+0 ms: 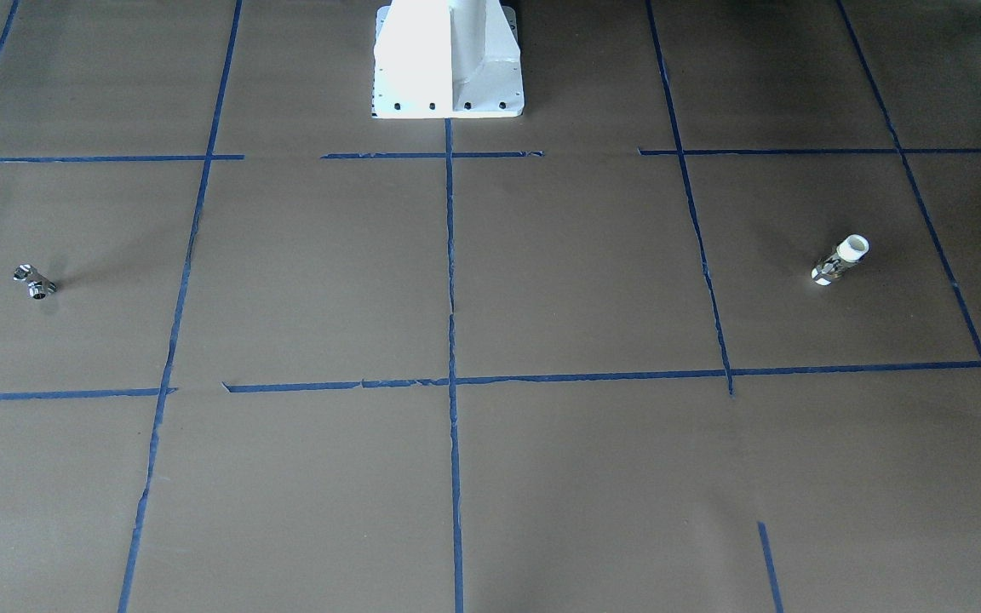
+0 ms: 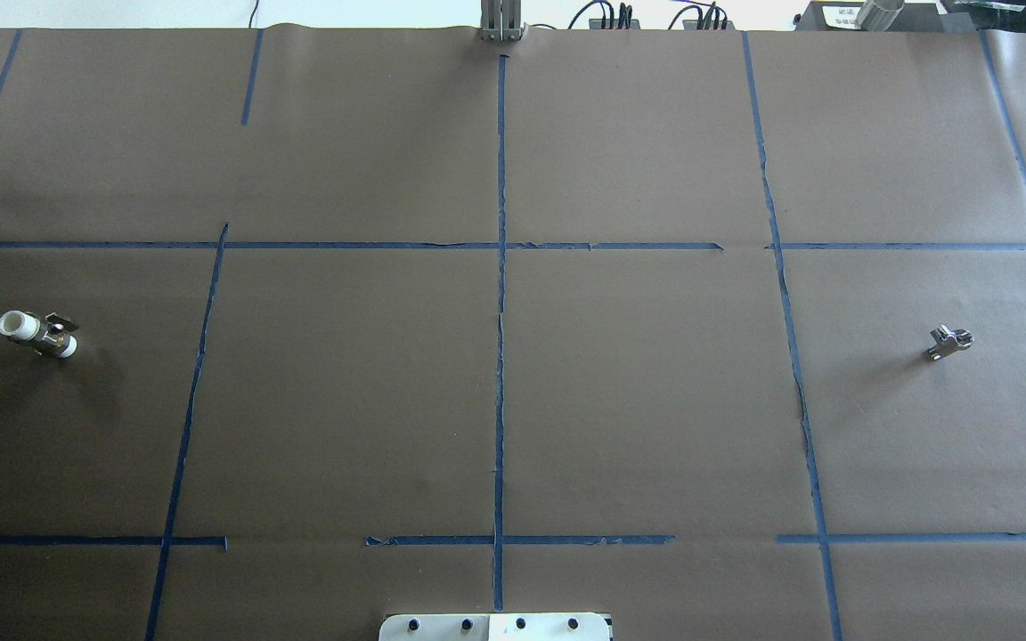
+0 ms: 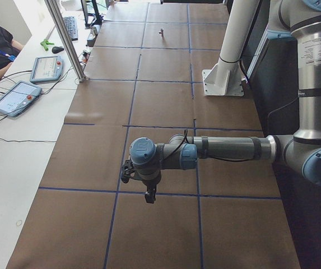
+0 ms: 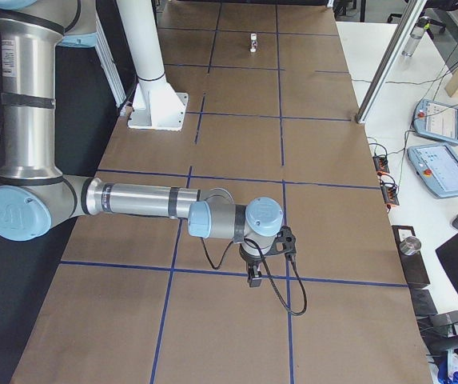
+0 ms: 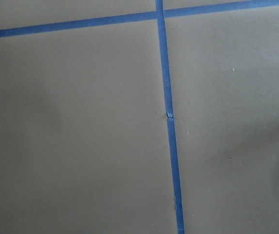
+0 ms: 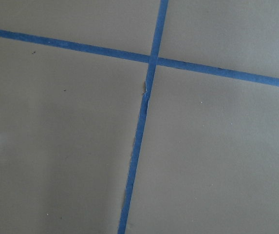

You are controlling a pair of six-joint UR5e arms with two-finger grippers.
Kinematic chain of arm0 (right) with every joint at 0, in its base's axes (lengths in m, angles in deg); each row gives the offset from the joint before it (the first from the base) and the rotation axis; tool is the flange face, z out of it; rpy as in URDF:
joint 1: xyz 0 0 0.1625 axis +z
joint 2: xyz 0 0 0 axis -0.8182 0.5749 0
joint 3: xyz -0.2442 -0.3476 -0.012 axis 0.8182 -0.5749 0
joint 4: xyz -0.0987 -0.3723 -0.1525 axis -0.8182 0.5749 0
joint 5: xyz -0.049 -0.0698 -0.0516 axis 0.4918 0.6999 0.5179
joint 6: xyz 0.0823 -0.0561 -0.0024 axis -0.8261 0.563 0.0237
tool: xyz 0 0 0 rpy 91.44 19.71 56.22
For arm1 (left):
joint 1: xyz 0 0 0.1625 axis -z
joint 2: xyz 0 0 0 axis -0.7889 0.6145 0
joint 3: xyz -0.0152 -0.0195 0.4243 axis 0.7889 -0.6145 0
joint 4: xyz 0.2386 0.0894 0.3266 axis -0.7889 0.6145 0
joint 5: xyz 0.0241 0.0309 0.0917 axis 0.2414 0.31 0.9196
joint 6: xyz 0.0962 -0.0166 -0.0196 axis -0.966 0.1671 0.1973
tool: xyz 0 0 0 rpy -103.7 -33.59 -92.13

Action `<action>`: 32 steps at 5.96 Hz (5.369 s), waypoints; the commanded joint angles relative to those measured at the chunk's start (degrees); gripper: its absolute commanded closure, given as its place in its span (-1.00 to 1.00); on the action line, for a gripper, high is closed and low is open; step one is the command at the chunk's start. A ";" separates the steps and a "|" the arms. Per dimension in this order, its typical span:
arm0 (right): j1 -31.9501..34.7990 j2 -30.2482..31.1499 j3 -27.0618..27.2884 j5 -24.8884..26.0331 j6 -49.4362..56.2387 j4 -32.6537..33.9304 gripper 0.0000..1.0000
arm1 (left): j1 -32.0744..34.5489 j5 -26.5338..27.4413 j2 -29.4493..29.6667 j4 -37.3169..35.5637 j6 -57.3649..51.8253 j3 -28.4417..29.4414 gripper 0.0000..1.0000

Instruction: Assemble PPR valve and pipe with both arms

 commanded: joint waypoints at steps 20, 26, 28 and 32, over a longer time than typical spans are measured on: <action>0.04 -0.09 0.70 0.26 0.00 0.00 -1.00 | -28.83 10.46 2.46 28.39 43.77 -6.07 -1.00; -0.05 0.00 0.70 0.25 0.00 0.00 -1.00 | -29.89 10.46 3.87 28.30 44.29 -4.92 -0.34; 0.04 0.00 0.70 0.17 -0.09 0.00 -1.00 | -29.89 10.55 3.96 28.04 44.21 -4.92 0.83; 0.04 -0.09 0.79 0.17 -0.09 0.00 -1.00 | -29.89 10.54 7.71 22.72 46.13 -8.34 1.00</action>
